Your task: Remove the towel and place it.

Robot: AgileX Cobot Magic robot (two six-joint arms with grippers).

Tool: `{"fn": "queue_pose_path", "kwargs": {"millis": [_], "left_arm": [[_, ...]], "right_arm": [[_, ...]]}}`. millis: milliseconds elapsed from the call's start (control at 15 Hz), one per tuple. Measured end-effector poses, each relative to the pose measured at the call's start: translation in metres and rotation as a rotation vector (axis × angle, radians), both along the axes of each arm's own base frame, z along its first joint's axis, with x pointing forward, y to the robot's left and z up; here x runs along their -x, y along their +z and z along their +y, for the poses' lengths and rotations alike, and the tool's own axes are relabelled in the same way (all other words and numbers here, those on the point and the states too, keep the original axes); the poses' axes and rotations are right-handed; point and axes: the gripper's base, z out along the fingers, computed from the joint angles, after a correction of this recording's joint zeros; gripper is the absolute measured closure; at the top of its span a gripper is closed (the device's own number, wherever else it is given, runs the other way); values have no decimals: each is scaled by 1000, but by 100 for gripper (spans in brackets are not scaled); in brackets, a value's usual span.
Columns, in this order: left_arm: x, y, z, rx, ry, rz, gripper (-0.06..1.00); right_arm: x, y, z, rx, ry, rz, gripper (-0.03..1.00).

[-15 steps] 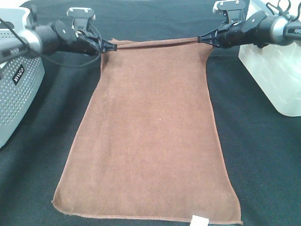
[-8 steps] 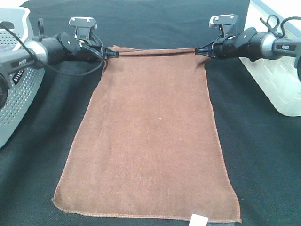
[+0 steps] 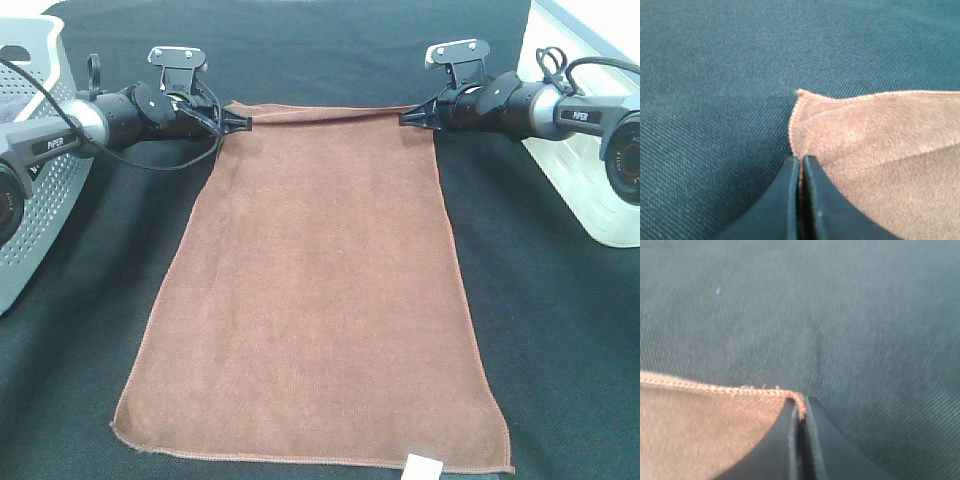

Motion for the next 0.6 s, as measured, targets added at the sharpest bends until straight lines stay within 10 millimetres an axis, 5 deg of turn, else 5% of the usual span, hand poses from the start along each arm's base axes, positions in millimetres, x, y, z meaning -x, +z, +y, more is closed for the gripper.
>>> {"fn": "queue_pose_path", "kwargs": {"millis": [400,600], "left_arm": [[0,0,0,0,0,0,94],[0,0,0,0,0,0,88]], "right_arm": [[1,-8,0,-29,-15,19,96],[1,-8,0,-35,-16,23,71]]}}
